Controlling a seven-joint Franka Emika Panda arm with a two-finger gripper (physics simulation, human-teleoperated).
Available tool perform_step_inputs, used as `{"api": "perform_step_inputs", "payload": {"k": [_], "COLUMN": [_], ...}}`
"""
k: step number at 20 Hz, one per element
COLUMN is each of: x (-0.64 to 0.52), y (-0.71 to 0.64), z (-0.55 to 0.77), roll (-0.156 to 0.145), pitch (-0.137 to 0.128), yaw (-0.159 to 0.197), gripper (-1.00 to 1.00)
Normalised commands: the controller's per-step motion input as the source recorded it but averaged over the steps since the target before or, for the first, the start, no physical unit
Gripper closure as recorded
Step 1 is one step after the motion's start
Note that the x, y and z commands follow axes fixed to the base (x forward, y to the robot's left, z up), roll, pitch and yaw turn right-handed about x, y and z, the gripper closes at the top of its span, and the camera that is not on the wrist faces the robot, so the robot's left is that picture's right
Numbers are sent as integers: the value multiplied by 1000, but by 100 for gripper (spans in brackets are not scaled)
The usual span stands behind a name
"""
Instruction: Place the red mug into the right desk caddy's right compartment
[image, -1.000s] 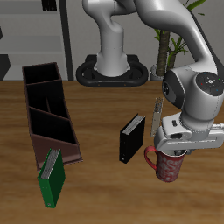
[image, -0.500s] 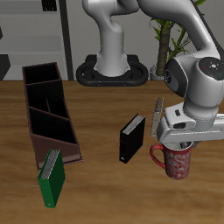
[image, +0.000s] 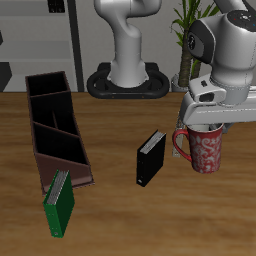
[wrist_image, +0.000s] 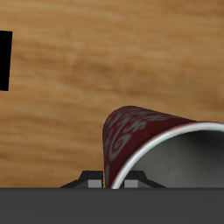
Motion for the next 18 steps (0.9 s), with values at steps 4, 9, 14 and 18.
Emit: {"api": "perform_step_inputs", "payload": {"k": [4, 9, 14, 18], "x": [-204, -397, -416, -556], "y": [-161, -324, -294, -397], "z": [408, 585, 483, 366], "roll": [3, -13, -28, -27], "pitch": [-10, -60, -66, -7], "yaw": [-5, 18, 12, 14], "gripper": [100, 100, 100, 100]}}
